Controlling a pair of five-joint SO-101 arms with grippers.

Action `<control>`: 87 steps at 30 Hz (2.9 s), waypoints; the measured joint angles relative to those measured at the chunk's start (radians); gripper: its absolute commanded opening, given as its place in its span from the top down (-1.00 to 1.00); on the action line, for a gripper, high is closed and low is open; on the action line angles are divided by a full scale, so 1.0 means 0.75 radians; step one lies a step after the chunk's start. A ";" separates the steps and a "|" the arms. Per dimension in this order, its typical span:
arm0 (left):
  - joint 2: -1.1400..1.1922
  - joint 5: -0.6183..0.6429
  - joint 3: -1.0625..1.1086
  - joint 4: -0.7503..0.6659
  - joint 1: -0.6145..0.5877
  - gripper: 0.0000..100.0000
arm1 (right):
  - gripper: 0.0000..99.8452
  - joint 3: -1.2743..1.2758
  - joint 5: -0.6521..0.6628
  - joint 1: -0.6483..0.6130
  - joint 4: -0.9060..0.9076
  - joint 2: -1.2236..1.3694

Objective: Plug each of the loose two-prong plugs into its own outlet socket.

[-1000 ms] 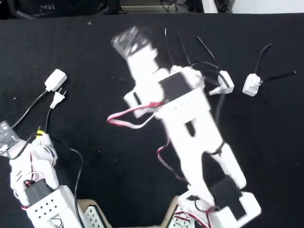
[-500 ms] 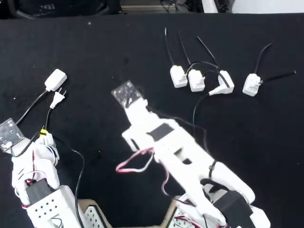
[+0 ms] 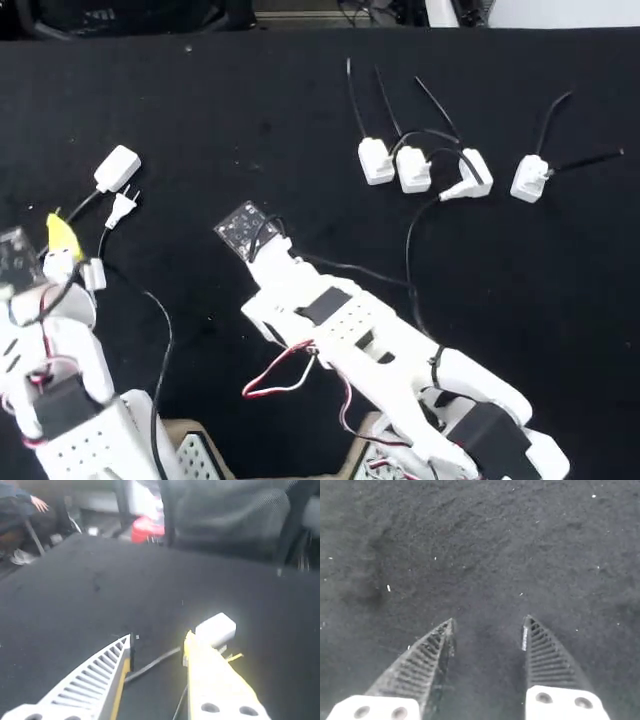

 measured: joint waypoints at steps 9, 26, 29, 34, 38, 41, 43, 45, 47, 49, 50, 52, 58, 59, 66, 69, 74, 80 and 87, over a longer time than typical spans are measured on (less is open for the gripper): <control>0.700 -0.172 -0.381 0.000 0.012 0.63 | 0.60 0.000 0.000 0.000 0.000 0.000; 1.958 -0.503 -1.328 0.278 0.092 0.63 | 0.60 0.000 0.000 0.000 -0.002 0.000; 2.089 -0.526 -1.465 0.315 0.108 0.63 | 0.60 0.000 0.000 0.000 -0.002 0.000; 2.295 -0.524 -1.641 0.313 0.153 0.63 | 0.60 0.000 0.000 0.000 -0.002 0.000; 2.471 -0.528 -1.749 0.207 0.188 0.63 | 0.60 0.000 0.000 0.000 -0.002 0.000; 2.594 -0.528 -1.813 0.094 0.200 0.63 | 0.60 0.000 0.000 0.000 -0.002 0.000; 2.651 -0.528 -1.843 0.068 0.207 0.63 | 0.60 0.000 0.000 0.000 -0.002 0.000; 2.698 -0.528 -1.882 0.059 0.209 0.63 | 0.60 0.000 0.000 0.000 -0.002 0.000; 2.739 -0.528 -1.915 0.055 0.209 0.63 | 0.60 0.000 0.000 0.000 -0.002 0.000; 2.766 -0.528 -1.941 0.055 0.209 0.63 | 0.60 0.000 0.000 0.000 -0.002 0.000; 2.774 -0.528 -1.954 0.055 0.209 0.63 | 0.60 0.000 0.000 0.000 -0.002 0.000; 2.774 -0.528 -1.962 0.055 0.209 0.57 | 0.60 0.000 0.000 0.000 -0.002 0.000; 2.774 -0.526 -1.980 0.082 0.205 0.45 | 0.60 0.000 0.000 0.000 -0.002 0.000; 2.774 -0.528 -1.997 0.104 0.205 0.45 | 0.60 0.000 0.000 0.000 -0.002 0.000; 2.850 -0.649 -2.122 0.184 0.268 0.45 | 0.60 0.000 0.000 0.000 -0.002 0.000; 2.954 -0.743 -2.214 0.188 0.286 0.45 | 0.60 0.000 0.000 0.000 -0.002 0.000; 3.116 -0.761 -2.414 0.217 0.291 0.45 | 0.60 0.000 0.000 0.000 -0.002 0.000; 3.292 -0.763 -2.698 0.409 0.291 0.45 | 0.60 0.000 0.000 0.000 -0.002 0.000; 3.478 -0.763 -3.001 0.571 0.284 0.56 | 0.60 0.000 0.000 0.000 -0.002 0.000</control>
